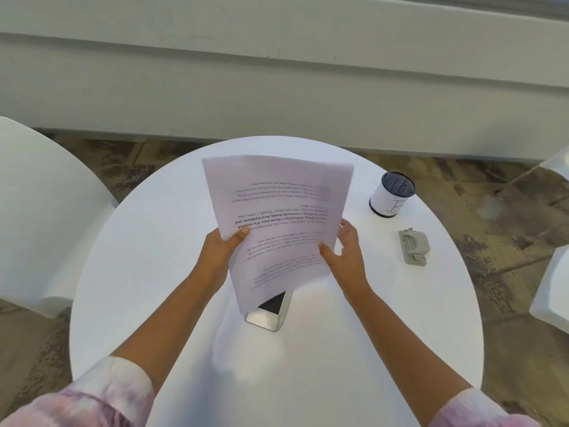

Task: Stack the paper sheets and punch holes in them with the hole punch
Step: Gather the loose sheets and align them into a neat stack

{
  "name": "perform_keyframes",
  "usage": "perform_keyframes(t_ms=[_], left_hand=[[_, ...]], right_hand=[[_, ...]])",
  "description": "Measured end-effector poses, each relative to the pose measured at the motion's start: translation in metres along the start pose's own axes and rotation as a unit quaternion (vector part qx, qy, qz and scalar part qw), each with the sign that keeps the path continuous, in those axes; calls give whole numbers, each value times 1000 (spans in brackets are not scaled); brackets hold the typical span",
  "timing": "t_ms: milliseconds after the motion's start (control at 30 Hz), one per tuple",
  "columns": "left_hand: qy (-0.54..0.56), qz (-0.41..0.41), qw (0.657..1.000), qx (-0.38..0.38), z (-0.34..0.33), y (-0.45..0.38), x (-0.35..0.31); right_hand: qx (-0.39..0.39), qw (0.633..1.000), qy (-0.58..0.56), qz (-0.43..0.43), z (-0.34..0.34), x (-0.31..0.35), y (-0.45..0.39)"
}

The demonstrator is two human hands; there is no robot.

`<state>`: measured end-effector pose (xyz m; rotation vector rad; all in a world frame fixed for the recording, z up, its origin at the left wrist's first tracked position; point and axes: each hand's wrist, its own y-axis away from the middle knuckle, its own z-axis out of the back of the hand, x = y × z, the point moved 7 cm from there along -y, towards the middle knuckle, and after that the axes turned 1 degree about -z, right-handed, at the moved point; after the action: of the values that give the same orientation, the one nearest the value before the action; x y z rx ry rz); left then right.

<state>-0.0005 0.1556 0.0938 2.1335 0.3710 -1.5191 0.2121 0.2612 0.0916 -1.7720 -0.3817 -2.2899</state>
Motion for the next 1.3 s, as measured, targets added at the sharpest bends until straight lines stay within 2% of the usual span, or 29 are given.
perform_keyframes(t_ms=[100, 167, 233, 300, 367, 433, 533, 633, 833, 933, 1100, 1200, 1300], left_hand=[[90, -1, 996, -11, 6, -6, 1], [153, -9, 988, -11, 6, -6, 1], [220, 5, 975, -16, 3, -4, 6], [258, 17, 966, -22, 0, -2, 11], [263, 22, 964, -23, -3, 0, 16], [260, 24, 965, -33, -2, 2, 17], [273, 25, 960, -51, 10, 2, 12], [271, 42, 961, -31, 28, -4, -2], [153, 140, 973, 107, 41, -5, -25], [111, 170, 972, 121, 39, -5, -32], [-64, 126, 981, 129, 31, -9, -31], [-171, 104, 968, 151, 21, -7, -28], [-196, 58, 964, 170, 15, -4, -31]], right_hand=[[-70, 993, -44, -82, 12, -14, 4], [-74, 985, -73, -136, 13, -24, 6], [-27, 970, -155, -185, 4, -31, 8], [57, 926, -295, -230, -16, -34, 14], [101, 890, -364, -256, -30, -38, 22], [94, 901, -346, -245, -32, -43, 23], [77, 938, -273, -198, -18, -42, 15], [58, 965, -190, -174, 5, -42, 10], [51, 983, -123, -129, 32, -28, -4], [49, 992, -54, -102, 42, -19, -10], [31, 997, -6, -74, 46, -4, -13], [-2, 999, 12, -45, 49, 7, -14], [-22, 999, -2, -25, 50, 12, -12]])
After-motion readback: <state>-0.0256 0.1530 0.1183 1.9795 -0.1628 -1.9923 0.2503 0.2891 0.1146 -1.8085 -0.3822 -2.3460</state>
